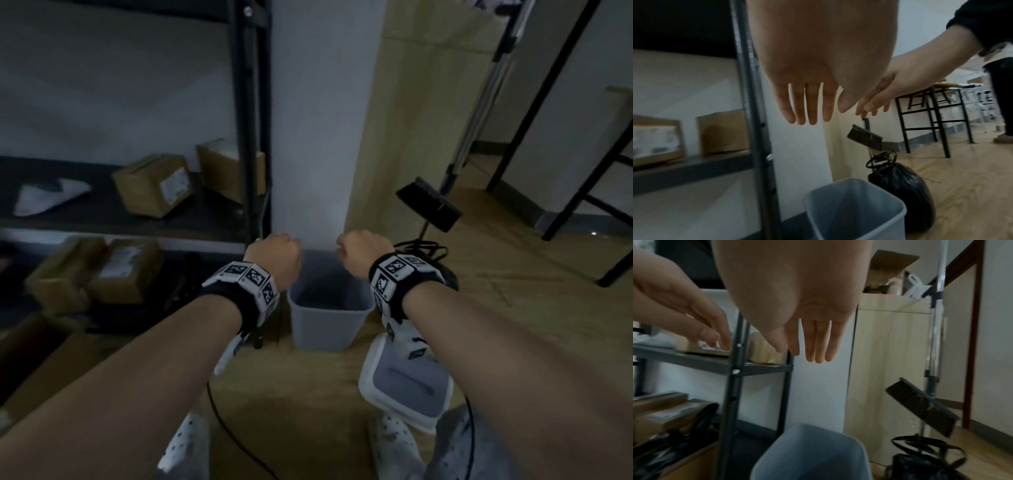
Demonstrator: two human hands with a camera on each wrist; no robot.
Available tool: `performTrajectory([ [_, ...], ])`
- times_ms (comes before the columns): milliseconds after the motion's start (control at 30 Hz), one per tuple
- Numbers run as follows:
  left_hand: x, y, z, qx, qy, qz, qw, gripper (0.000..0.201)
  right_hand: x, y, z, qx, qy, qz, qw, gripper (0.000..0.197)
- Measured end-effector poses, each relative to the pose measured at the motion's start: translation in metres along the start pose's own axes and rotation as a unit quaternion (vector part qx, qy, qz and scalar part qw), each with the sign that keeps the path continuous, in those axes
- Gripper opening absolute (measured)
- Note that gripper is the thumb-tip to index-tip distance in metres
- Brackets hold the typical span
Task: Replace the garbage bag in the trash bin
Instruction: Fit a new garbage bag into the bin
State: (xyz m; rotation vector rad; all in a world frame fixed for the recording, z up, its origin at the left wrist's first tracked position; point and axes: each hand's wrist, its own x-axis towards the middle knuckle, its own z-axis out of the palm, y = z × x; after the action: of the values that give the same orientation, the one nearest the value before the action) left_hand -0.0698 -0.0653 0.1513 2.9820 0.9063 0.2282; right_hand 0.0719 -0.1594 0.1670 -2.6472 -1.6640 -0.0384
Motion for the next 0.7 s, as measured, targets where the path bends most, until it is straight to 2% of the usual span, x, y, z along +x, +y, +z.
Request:
performTrajectory([
  [333, -0.086, -0.101, 0.055, -0.015, -0.103, -0.138, 0.985, 0.028, 0.025, -0.111, 0.063, 0.050, -0.046, -0.108, 0.992, 0.034],
  [500, -0.098, -0.137, 0.083, -0.029, -0.148, -0.187, 0.971, 0.036, 0.044, -0.146, 0.098, 0.054, -0.089, -0.133, 0.986, 0.034],
  [700, -0.089, -0.191, 0.135, -0.063, -0.194, -0.221, 0.954, 0.031, 0.080, -0.184, 0.154, 0.055, -0.156, -0.148, 0.975, 0.034],
])
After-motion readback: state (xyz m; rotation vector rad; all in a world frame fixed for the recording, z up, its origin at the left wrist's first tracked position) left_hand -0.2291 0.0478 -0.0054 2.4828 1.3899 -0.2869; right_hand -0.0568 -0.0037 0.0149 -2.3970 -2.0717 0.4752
